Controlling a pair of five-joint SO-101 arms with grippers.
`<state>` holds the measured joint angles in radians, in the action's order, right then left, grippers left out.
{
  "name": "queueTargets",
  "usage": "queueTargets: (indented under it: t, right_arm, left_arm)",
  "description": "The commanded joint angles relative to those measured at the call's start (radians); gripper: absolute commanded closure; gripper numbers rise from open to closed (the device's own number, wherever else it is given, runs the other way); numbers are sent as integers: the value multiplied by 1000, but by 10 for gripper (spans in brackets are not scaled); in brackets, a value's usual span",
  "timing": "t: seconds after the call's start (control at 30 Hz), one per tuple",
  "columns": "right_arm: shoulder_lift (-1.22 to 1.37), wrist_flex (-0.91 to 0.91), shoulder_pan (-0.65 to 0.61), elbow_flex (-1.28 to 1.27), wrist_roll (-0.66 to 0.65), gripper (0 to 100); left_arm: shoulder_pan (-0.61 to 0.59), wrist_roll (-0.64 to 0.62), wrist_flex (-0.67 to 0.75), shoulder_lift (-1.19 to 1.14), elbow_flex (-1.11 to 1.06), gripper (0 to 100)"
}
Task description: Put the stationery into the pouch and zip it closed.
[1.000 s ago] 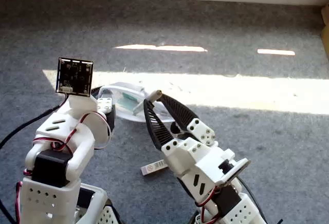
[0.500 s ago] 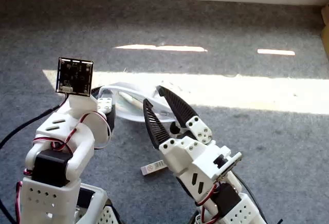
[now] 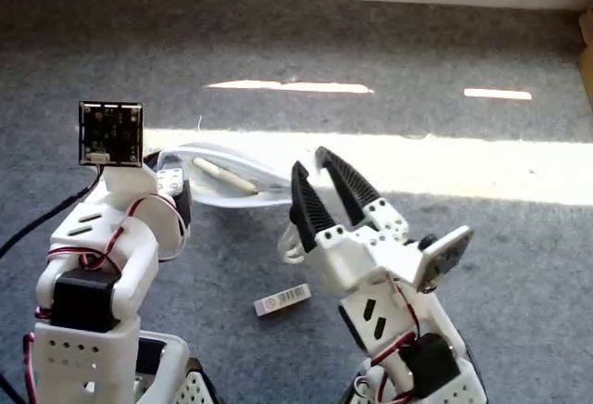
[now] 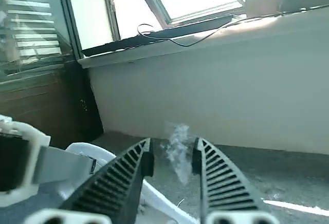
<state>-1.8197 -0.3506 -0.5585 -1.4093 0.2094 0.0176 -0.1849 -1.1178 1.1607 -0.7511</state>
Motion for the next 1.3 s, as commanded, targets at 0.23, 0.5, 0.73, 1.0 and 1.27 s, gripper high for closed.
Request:
queueTargets:
  t: [0.23, 0.5, 0.73, 1.0, 1.27]
  right_arm:
    - [2, -231, 38, 237, 37, 878]
    - [320, -374, 36, 325, -17, 879]
    - [616, -570, 33, 501, -34, 878]
    - [641, -710, -77, 550, -117, 875]
    - [644, -774, -286, 503, -247, 875]
  left_arm:
    - [-110, -48, 35, 5, 10, 993]
    - [-116, -48, 35, 5, 8, 993]
    - [-116, -48, 35, 5, 7, 993]
    - [-260, -117, 68, 5, 7, 993]
    - [-335, -126, 71, 5, 12, 992]
